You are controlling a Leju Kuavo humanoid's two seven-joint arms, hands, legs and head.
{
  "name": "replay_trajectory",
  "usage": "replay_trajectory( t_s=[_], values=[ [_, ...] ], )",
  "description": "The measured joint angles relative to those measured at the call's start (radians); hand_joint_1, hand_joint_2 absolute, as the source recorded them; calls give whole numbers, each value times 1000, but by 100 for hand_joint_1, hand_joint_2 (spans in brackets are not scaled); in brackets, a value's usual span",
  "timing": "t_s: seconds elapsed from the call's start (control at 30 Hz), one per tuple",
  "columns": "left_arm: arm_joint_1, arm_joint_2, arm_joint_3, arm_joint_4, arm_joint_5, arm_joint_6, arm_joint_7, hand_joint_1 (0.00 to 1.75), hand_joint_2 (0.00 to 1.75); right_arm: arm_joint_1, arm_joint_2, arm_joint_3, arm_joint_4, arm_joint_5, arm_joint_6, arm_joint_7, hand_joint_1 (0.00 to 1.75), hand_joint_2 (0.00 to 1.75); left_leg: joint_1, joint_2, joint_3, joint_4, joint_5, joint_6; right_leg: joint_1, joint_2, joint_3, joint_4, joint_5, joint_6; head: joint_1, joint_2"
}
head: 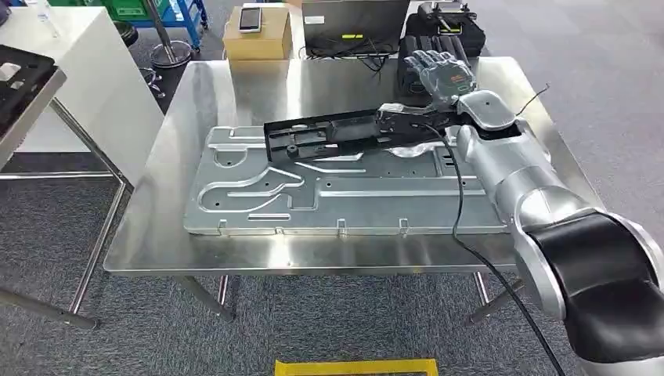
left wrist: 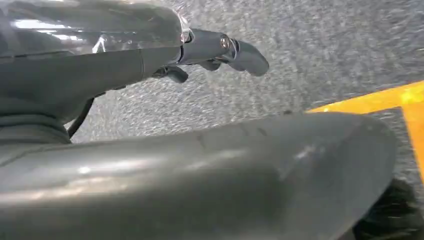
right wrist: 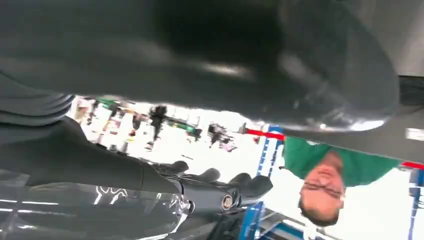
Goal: Take the parts from the cabinet and place them on the table.
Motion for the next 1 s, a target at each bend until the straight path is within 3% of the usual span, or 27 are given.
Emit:
replay_trajectory(
  t_s=[0.03, 0.07, 0.1, 0.13, 0.17, 0.2, 0.23, 0.33, 0.37, 0.4, 0.43, 0.5, 0.53, 0.57, 0.6, 0.63, 0.67, 0.7, 0.73, 0.77, 0.83, 0.87, 0.9, 0.93, 0.97, 1.0],
  values=[
    [0, 0, 0, 0, 0, 0, 0, 0, 0, 1, 0, -2, 0, -2, -2, -3, 0, 0, 3, 0, -2, 53, -7, -4, 0, -1, -14, 1, 11, 2, 0, 0],
    [0, 0, 0, 0, 0, 0, 1, 0, 0, 2, 0, -2, 0, -2, -3, -9, 0, 0, 6, 0, 14, 66, 13, -7, -1, -1, -30, 1, 24, 5, 0, 0],
    [0, 0, 0, 0, 0, 0, 1, 0, 0, 3, 0, -2, 0, -2, -7, -13, 0, 0, 9, 1, 50, 36, 47, -9, -3, -1, -46, 2, 36, 9, 0, 0],
    [0, 0, 0, 0, 0, 0, 1, 0, 0, 3, 0, -3, 0, -2, -13, -15, 0, 0, 11, 1, 106, -33, 77, -10, -5, -1, -61, 3, 47, 13, 0, 0],
    [-1, 0, 0, 0, 0, 0, 1, 0, 0, 3, 0, -5, 0, -2, -23, -17, 0, 0, 13, 1, 178, -126, 82, -11, -6, 0, -72, 5, 58, 18, 0, 0],
    [-3, 0, 0, 0, 0, 0, 1, 0, 0, 3, 0, -7, -5, -1, -30, -17, 0, 0, 12, 0, 252, -217, 44, -10, -4, 0, -79, 8, 64, 26, 0, 0],
    [-4, 0, 0, 0, 0, 0, 1, 0, 0, 2, -3, -11, -8, 1, -40, -17, 0, 0, 5, -4, 276, -277, 24, 4, -4, -2, -83, 10, 72, 32, 0, 0],
    [-4, 0, 0, 0, 0, 0, 0, 0, 0, 1, 0, -12, -8, 5, -47, -18, 0, 0, 1, -8, 255, -266, 45, 31, -10, -6, -79, -1, 100, 54, 0, 0],
    [-4, 0, 0, 0, 0, 0, 0, 0, 0, 2, 0, -12, -8, 6, -44, -19, 0, 0, 5, -7, 251, -275, 63, 43, -12, -4, -85, 4, 91, 59, 0, 0],
    [-7, 0, 0, 0, 0, 0, 0, 0, 0, 1, 0, -13, -8, 6, -41, -19, 0, 0, 2, -8, 240, -276, 76, 51, -12, 1, -100, 30, 42, 58, 0, 0],
    [-9, 0, 0, 0, 1, 0, 0, 0, 0, 1, 0, -14, -8, 6, -39, -20, 0, 0, 0, -9, 224, -275, 90, 58, -11, 1, -119, 87, -23, 56, 0, 0],
    [-8, 0, 0, 0, 1, -1, 0, 0, 0, 2, 0, -18, -8, 6, -38, -20, 0, 0, -5, -20, 186, -274, 119, 63, -9, 4, -163, 258, -132, 58, 0, 0],
    [-7, -1, 0, 0, 0, -1, 0, 0, 0, 4, 0, -18, -8, 6, -38, -20, 0, 0, -8, -27, 169, -273, 132, 62, -8, 5, -171, 317, -141, 56, 0, 0],
    [-6, -1, 0, 0, 0, -1, 0, 0, 0, 6, 0, -18, -8, 5, -38, -21, 0, 0, -10, -33, 156, -273, 141, 62, -7, 6, -167, 338, -129, 54, 0, 0],
    [-6, -1, 0, 0, 1, -2, 0, 0, 0, 10, 0, -19, -8, 3, -38, -21, 0, 0, -13, -33, 134, -271, 158, 62, -3, 8, -137, 325, -86, 48, 0, 0],
    [-6, -1, 0, 0, 1, -2, 0, 0, 0, 11, 0, -21, -8, 2, -39, -22, 0, 0, -15, -38, 118, -271, 170, 62, 1, 10, -96, 277, -52, 40, 0, 0],
    [-7, -1, 0, 0, 1, -2, 0, 0, 0, 10, 1, -21, -9, 2, -39, -23, 0, 0, -16, -45, 106, -270, 181, 61, 6, 18, -41, 206, -37, 30, 0, 0],
    [-7, -4, 0, 0, 1, -2, 0, 0, 0, 9, 1, -23, -16, 2, -40, -23, 0, 0, -15, -48, 96, -268, 194, 58, 11, 36, 45, 91, -62, 16, 0, 0],
    [-7, -5, 0, 0, 1, -2, 0, 0, 0, 7, 1, -24, -23, 2, -40, -23, 0, 0, -21, -52, 88, -266, 202, 54, 15, 34, 95, 5, -100, 12, 0, 0],
    [-6, -5, 0, 0, 1, -2, 0, 0, 0, 8, 2, -26, -26, 1, -40, -23, 0, 0, -18, -53, 90, -275, 214, 47, 18, 32, 88, 15, -90, 17, -2, 0],
    [-4, -5, 0, 0, 1, -2, 0, 0, 0, 3, 5, -26, -28, -4, -40, -24, 0, 0, -12, -59, 89, -281, 234, 35, 24, 28, 84, 5, -76, 9, -2, 0],
    [-2, -5, 0, 0, 1, -2, 0, 0, 0, 5, 8, -26, -28, -6, -40, -24, 0, 0, -18, -61, 82, -287, 233, 30, 10, 22, 80, -8, -58, 0, -1, 0],
    [-3, -5, 0, 0, 0, -2, 0, 0, 0, 4, 9, -27, -28, -8, -39, -26, 0, 0, -14, -42, 70, -265, 191, 29, 10, 13, 70, -15, -42, -4, -2, 0],
    [-3, -5, 0, 0, 0, -3, 0, 0, 0, 4, 11, -27, -29, -8, -39, -28, 0, 0, -9, -23, 53, -212, 121, 20, 9, 10, 55, -16, -27, -14, -2, 0],
    [-3, -5, 0, 0, 0, -3, 0, 0, 0, 4, 13, -27, -30, -8, -39, -29, 0, 0, -6, -16, 38, -161, 75, 14, 9, 1, 44, -16, -18, -12, -2, 0],
    [-4, -5, 0, 0, 0, -3, 0, 0, 0, 5, 12, -27, -30, -8, -39, -27, 0, 0, 1, -10, 16, -62, 14, 3, 9, -5, 25, -16, -3, -12, -2, 0]
  ],
)
